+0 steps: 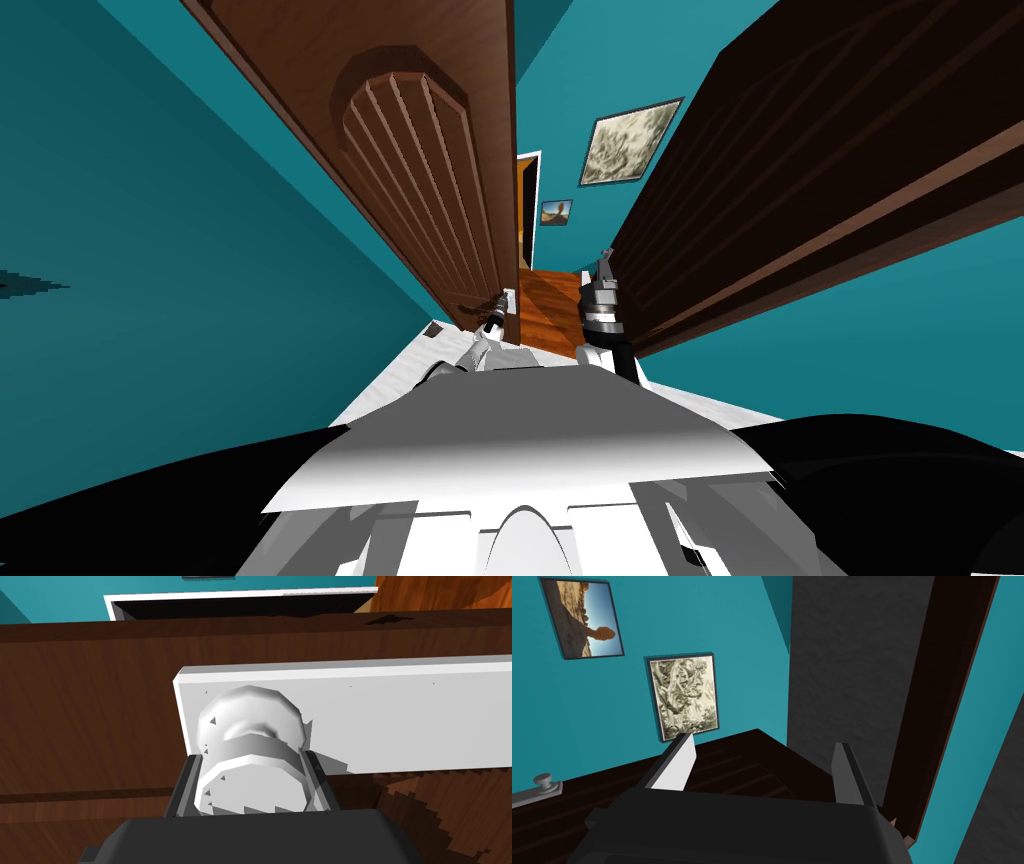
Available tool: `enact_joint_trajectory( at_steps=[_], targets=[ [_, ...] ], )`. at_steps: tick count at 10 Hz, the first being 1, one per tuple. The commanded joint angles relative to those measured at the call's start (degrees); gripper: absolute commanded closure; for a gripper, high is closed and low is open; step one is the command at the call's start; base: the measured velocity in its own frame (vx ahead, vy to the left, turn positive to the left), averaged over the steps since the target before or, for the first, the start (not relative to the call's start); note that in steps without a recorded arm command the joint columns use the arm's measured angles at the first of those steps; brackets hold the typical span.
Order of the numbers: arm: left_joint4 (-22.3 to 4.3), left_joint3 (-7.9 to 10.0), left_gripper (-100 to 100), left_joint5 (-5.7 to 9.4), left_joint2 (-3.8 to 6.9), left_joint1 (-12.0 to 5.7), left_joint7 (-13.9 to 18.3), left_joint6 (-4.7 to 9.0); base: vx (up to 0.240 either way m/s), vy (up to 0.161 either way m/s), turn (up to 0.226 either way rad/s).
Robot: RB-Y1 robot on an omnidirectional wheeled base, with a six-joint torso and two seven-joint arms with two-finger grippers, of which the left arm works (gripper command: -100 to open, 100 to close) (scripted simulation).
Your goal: Push the door open
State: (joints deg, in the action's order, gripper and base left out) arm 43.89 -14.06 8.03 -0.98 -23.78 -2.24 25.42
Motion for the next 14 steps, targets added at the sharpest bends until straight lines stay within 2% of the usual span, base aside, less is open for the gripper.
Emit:
enact_joint_trajectory(
  at_steps=[1, 2, 3, 6, 11, 12, 14],
  targets=[
    [-0.17, -0.06, 100, 0.0, 0.0, 0.34, 0.03, -0.03, 0.0, 0.0, 0.0],
    [-0.17, -0.06, 100, 0.0, 0.0, 0.34, 0.03, -0.03, 0.0, 0.0, 0.0],
    [-0.11, 0.76, 100, 0.19, 0.9, -0.03, -0.2, -0.01, 0.082, -0.058, 0.009],
    [-0.28, 1.94, 100, 0.46, 2.01, -0.1, -0.53, -0.03, 0.138, -0.112, 0.046],
    [-0.76, 5.41, 100, 1.28, 4.21, -0.31, -1.51, -0.09, 0.198, -0.144, 0.087],
    [0.03, 4.61, -100, 1.25, 4.5, -0.07, -0.99, -0.75, -0.026, -0.072, 0.049],
    [0.1, 4.52, -100, 1.29, 4.53, -0.04, -0.91, -0.83, -0.169, -0.002, -0.009]
  ],
)
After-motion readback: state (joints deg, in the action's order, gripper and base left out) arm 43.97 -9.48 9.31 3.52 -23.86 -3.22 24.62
